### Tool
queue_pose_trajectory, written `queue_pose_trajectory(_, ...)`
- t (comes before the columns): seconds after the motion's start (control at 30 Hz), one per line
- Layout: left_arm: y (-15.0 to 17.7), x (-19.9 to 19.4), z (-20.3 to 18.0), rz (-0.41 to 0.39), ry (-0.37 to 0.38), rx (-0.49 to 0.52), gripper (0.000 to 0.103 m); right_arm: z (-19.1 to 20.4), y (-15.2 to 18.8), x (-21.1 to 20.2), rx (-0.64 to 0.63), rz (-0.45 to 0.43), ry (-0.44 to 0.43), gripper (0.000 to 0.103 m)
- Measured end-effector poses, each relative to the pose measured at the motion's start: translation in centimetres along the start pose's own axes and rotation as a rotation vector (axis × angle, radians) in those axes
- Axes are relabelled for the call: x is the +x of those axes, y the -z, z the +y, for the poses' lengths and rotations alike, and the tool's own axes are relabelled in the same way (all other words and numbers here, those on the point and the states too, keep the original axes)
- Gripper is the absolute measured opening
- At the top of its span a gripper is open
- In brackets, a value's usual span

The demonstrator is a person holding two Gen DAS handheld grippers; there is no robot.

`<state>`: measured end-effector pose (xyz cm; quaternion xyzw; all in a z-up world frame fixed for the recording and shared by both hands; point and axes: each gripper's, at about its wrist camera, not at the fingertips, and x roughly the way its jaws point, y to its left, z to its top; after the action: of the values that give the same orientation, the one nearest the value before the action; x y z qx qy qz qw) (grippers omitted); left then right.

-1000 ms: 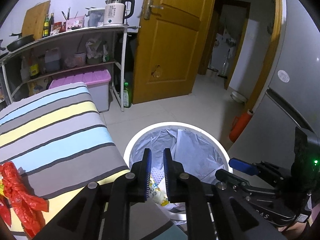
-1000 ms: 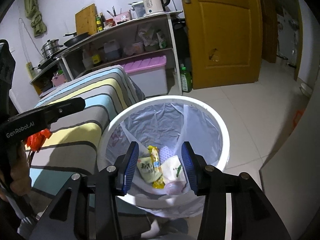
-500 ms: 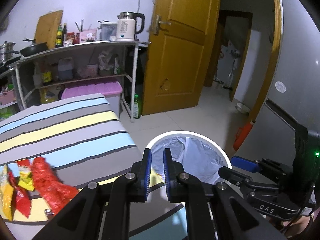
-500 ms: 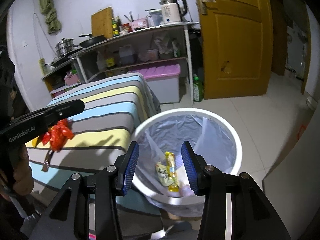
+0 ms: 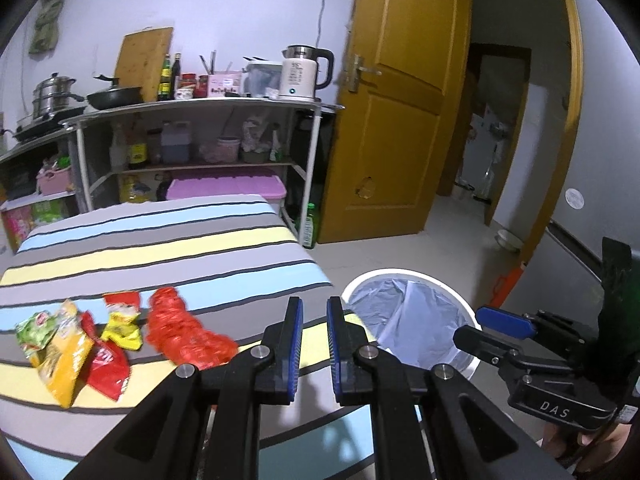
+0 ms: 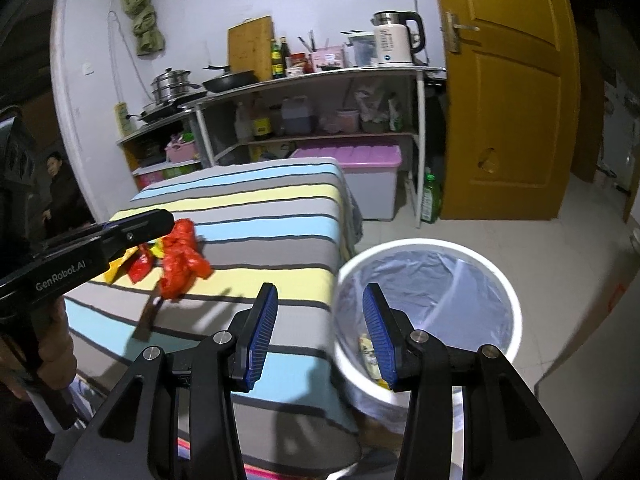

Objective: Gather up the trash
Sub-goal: 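Move both open tools back over the trash on the table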

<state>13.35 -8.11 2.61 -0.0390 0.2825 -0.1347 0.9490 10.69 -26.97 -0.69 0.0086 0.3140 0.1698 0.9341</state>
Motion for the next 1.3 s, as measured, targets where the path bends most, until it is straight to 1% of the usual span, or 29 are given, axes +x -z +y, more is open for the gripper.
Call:
queue_pose_trajectory(0.33, 1.7, -2.8, 3.5, -0.002, -0.077, -0.034, 0.012, 3.9, -0.1, 0.0, -0.062, -0.001, -0.065, 0.046)
queue_pose_trajectory(0.43, 2.3, -3.2, 4.7, 0.001, -0.100, -0.055, 0.018, 4.8, -0.1, 0.2, -0.078, 0.000, -0.085, 0.046)
queue_pose_trajectory(0.6, 3.6, -3.6, 6.5, 0.017, -0.135, -0.088, 0.019, 6.0, 0.2, 0.9, -0.106, 0.013, -0.110, 0.046)
queue_pose_trajectory(0.67, 4.2, -3.6, 7.1, 0.028, -0.143, -0.098, 0.024, 6.4, 0.2, 1.1, -0.114, 0.016, -0.117, 0.046)
queue_pose_trajectory(0.7, 4.6, -3.6, 7.4, 0.033, -0.144, -0.105, 0.029, 6.5, 0.2, 1.3, -0.115, 0.018, -0.119, 0.046)
queue_pose_trajectory(0.73, 4.8, -3.5, 7.6, 0.038, -0.143, -0.112, 0.032, 6.6, 0.2, 1.4, -0.116, 0.019, -0.123, 0.046)
queue_pose_trajectory(0.8, 5.4, -3.3, 7.9, 0.051, -0.143, -0.126, 0.034, 6.5, 0.1, 1.6, -0.117, 0.021, -0.129, 0.046)
queue_pose_trajectory(0.97, 6.7, -1.9, 8.2, 0.099, -0.142, -0.146, 0.034, 7.0, 0.3, 2.1, -0.119, 0.029, -0.136, 0.046)
queue_pose_trajectory(1.13, 7.5, -0.4, 7.7, 0.137, -0.122, -0.145, 0.034, 6.9, 0.5, 2.8, -0.115, 0.043, -0.140, 0.046)
queue_pose_trajectory(1.3, 8.1, 1.1, 7.4, 0.177, -0.160, -0.139, 0.034, 6.6, 0.6, 3.1, -0.108, 0.046, -0.145, 0.046)
